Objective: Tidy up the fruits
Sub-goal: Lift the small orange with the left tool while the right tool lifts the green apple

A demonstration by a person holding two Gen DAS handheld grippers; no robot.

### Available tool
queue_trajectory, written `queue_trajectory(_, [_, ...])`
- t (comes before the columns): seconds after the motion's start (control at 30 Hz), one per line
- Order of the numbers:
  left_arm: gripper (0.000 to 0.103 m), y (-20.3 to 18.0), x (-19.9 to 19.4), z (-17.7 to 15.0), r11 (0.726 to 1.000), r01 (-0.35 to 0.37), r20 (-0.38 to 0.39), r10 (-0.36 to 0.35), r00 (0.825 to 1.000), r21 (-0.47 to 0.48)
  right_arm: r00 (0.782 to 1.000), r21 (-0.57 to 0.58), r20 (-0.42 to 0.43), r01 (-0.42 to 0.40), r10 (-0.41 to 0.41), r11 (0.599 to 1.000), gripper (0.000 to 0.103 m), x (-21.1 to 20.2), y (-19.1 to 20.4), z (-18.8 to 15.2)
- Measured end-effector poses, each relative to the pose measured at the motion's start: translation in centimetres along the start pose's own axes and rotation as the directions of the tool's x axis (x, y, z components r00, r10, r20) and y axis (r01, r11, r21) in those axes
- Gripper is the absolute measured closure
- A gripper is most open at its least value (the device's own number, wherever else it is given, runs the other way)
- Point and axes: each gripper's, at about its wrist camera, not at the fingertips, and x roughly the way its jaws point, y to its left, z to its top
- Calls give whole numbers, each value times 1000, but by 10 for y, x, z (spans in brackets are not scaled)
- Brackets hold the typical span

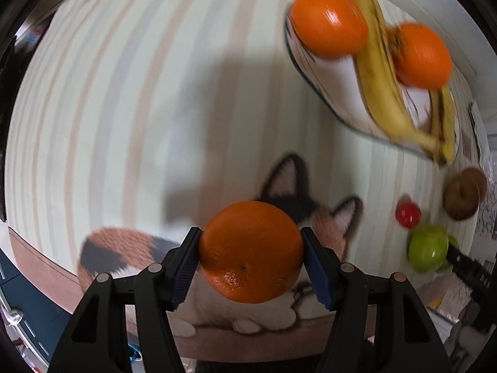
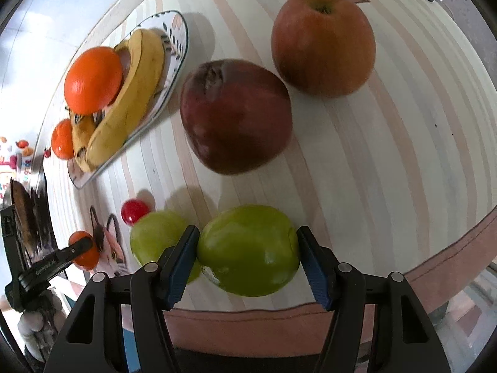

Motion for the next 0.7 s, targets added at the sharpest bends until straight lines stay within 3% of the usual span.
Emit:
queue_trajectory(0.37, [42, 0, -7, 8, 1000, -7, 22, 7, 1000, -2, 999, -37, 28, 37, -36, 999, 36, -4, 7, 14])
queue_trajectory(0.7, [42, -21, -76, 17, 998, 39, 138, -45, 989, 43, 996, -79, 85, -2, 9, 997, 37, -33, 20, 9])
